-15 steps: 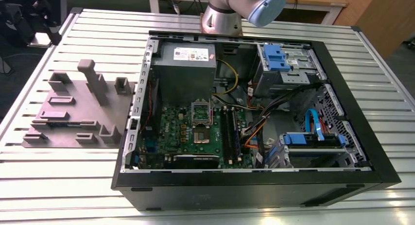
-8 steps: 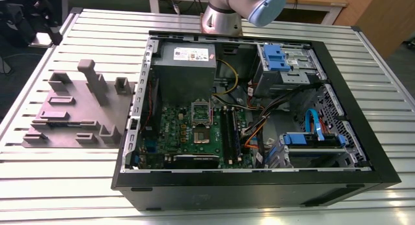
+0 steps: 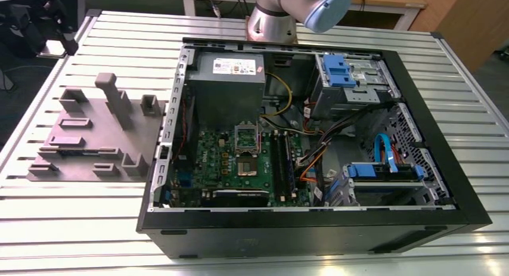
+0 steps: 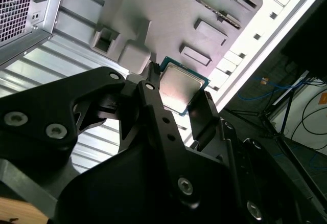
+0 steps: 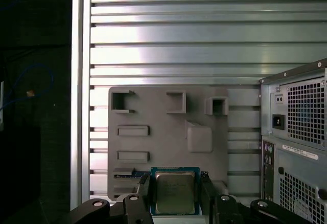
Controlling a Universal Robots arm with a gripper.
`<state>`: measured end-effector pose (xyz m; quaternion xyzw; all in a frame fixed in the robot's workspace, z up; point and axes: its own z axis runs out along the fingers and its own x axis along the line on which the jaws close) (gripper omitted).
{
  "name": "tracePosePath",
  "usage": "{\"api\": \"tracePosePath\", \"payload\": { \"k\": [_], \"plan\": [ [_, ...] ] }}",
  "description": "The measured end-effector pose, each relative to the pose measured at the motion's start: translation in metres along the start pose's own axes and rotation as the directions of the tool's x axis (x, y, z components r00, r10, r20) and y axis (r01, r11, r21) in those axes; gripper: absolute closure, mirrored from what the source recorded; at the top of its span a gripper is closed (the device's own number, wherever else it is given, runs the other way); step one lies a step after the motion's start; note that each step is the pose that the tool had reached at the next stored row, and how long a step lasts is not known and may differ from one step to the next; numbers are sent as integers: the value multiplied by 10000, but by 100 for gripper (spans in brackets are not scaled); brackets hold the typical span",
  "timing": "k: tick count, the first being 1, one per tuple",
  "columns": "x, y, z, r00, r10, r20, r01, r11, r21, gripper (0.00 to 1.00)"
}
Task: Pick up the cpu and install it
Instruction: 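Pick up the cpu and move it towards the insertion slot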
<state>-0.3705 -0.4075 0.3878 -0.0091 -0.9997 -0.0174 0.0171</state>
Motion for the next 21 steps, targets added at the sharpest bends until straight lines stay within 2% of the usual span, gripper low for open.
{"api": "tracePosePath", "payload": {
  "k": [21],
  "plan": [
    [-62,1,-2,10000,0,-1,0,10000,1,53]
  ]
}}
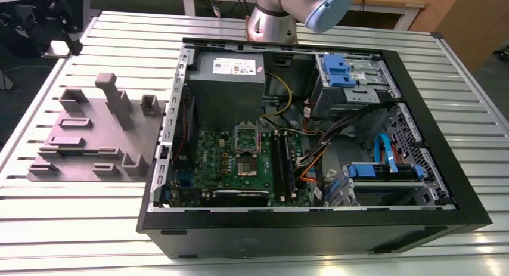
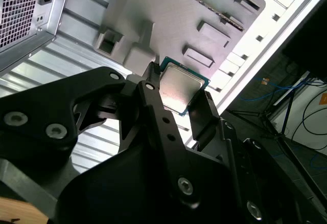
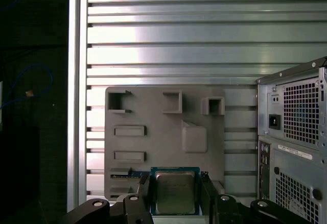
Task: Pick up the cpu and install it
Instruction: 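Pick up the cpu and move it towards the insertion slot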
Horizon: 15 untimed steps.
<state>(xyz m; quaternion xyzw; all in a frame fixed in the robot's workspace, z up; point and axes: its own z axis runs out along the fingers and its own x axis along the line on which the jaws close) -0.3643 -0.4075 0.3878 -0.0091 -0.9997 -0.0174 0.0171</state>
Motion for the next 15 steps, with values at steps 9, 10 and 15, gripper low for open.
{"api": "tracePosePath", "payload": {
  "k": [9,10,15],
  "plan": [
    [-19,1,0,10000,0,0,0,10000,0,53],
    [-22,1,0,10000,0,0,0,10000,0,53],
    [-35,1,-1,10000,0,0,0,10000,0,53]
  ]
}}
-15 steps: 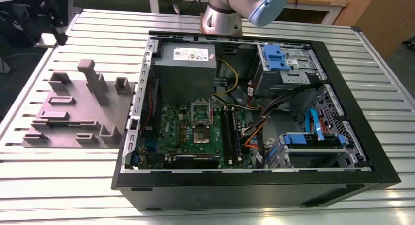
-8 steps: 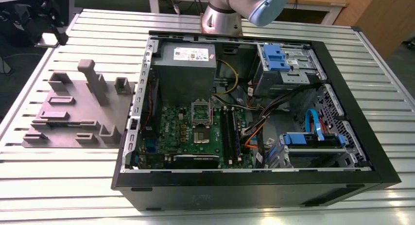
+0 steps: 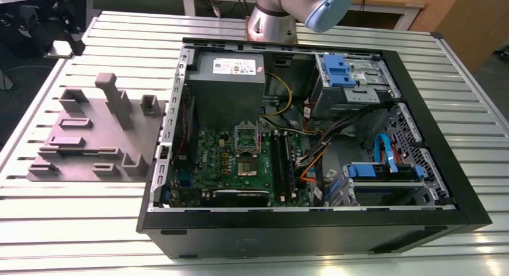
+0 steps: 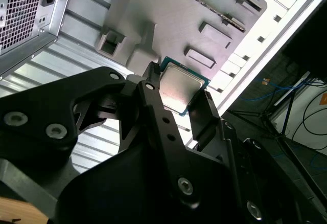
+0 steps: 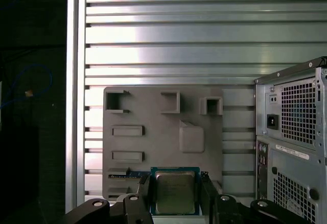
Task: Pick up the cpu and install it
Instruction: 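Pick up the cpu and move it towards the insertion slot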
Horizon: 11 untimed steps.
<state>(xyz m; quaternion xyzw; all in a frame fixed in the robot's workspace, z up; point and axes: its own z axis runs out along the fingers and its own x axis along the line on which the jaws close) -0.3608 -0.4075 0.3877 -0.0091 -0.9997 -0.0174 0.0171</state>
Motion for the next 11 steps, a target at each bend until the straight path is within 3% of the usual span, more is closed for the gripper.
{"api": "tracePosePath", "payload": {
  "k": [11],
  "plan": [
    [-24,1,-1,10000,0,0,0,10000,0,53]
  ]
}}
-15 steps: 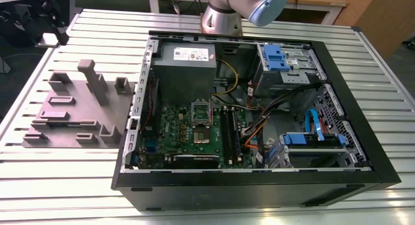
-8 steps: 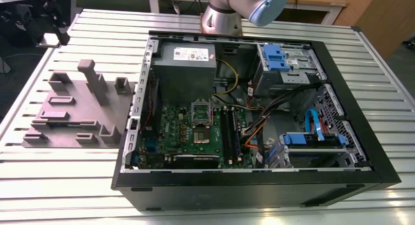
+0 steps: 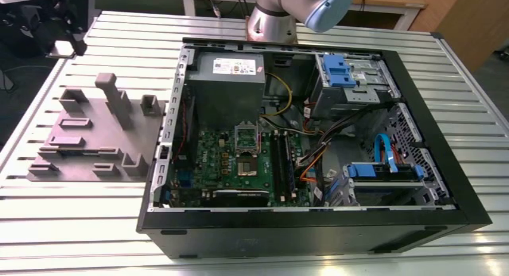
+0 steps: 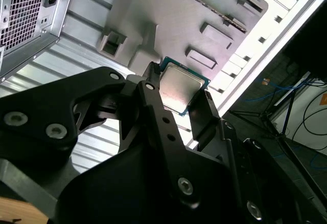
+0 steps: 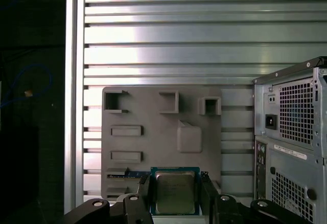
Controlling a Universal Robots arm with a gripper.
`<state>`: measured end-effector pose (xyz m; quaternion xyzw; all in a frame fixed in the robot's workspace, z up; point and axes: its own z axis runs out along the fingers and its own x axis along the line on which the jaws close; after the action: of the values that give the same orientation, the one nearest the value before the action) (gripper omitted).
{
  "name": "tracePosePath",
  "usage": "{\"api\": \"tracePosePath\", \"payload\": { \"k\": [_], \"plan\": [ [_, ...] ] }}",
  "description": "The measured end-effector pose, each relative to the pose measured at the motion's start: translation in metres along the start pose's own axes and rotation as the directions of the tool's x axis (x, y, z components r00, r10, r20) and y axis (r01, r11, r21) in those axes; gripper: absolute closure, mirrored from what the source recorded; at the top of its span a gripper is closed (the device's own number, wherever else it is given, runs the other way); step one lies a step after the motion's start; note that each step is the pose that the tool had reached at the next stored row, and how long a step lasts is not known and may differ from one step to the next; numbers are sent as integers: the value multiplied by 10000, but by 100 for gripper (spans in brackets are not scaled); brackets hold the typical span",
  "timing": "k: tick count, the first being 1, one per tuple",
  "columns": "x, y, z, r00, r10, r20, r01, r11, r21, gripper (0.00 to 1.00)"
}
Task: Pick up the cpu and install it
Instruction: 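Pick up the cpu and move it towards the insertion slot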
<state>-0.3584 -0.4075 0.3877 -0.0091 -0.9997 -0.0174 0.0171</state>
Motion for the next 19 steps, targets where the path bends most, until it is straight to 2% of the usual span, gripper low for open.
{"api": "tracePosePath", "payload": {
  "k": [19],
  "plan": [
    [-44,1,-1,10000,0,0,0,10000,0,53]
  ]
}}
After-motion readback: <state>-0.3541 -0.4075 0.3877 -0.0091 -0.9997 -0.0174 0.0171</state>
